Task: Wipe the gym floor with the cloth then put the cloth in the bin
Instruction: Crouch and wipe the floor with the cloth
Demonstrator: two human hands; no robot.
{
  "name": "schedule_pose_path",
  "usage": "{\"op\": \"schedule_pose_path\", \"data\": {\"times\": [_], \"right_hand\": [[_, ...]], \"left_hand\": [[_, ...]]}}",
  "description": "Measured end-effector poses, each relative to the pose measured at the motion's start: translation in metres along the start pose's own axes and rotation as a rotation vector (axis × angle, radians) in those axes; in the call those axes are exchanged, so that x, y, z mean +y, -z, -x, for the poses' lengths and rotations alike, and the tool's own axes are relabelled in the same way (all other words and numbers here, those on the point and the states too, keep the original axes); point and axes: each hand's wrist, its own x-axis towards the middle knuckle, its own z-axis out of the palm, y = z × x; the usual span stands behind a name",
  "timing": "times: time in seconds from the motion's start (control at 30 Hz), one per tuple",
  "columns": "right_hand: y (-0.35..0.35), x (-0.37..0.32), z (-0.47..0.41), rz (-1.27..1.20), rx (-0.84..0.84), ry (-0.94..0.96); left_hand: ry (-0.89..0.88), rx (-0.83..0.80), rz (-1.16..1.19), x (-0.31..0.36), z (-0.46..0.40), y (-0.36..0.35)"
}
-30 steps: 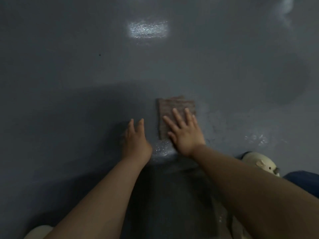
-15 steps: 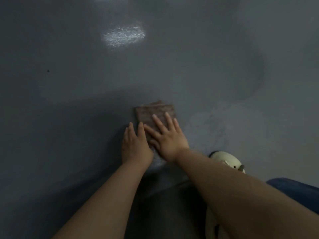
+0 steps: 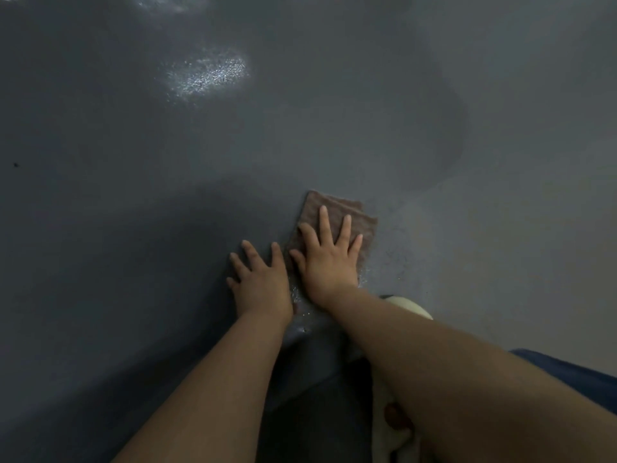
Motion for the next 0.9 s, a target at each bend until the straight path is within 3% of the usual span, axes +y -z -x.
{"op": "schedule_pose_path", "data": {"times": [0.23,0.4,0.47,0.6,0.77,0.9], "right_hand": [[0.016,0.043,-0.041,0.091,0.045,-0.008],[0.021,0.076,-0.036,-0.122,0.133,-0.408],[0.008,0.06,-0.017,-0.137,0.138,-0.459],[-0.005,0.041,-0.004,-0.102,0.101,-0.348],[0.026,0.086,-0.042,0.013,0.071,-0.158],[0.045,0.111,-0.063,0.01,0.089,-0.157]], "left_hand": [[-0.029,-0.069,-0.024,0.0,-0.001,0.003],[-0.041,-0.071,-0.01,0.001,-0.002,0.004],[-0.024,-0.075,-0.006,0.005,-0.003,0.005],[0.002,-0.077,-0.003,0.012,-0.006,0.008],[0.004,-0.079,-0.011,0.011,-0.007,0.008],[-0.009,-0.069,-0.004,0.007,-0.008,0.006]]}}
